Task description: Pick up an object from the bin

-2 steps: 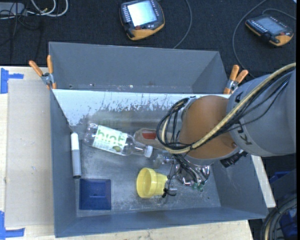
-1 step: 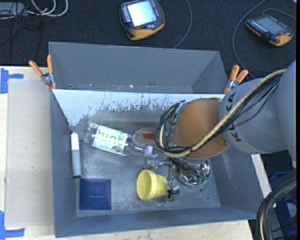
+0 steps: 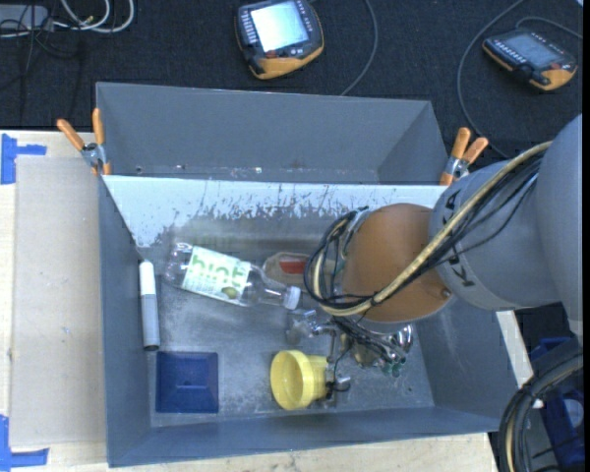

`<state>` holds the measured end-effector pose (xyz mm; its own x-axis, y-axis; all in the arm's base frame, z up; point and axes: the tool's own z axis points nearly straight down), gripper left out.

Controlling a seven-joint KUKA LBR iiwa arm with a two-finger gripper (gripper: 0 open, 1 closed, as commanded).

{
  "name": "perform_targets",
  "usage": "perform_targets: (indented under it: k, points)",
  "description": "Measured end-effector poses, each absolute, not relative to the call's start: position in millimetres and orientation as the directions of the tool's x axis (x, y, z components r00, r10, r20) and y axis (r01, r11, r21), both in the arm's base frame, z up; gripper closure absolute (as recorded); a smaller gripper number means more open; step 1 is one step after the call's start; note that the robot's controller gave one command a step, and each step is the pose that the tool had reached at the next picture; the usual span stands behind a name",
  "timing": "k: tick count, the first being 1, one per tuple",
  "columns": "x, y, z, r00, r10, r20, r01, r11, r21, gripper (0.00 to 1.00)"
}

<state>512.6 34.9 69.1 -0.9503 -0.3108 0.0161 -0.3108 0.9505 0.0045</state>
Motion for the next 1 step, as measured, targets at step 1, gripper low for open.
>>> perform_targets:
  k: [1]
  points:
    - [517.0, 45.8, 69.5, -0.98, -0.197, 0.017, -0.197, 0.98, 0.004, 0.0]
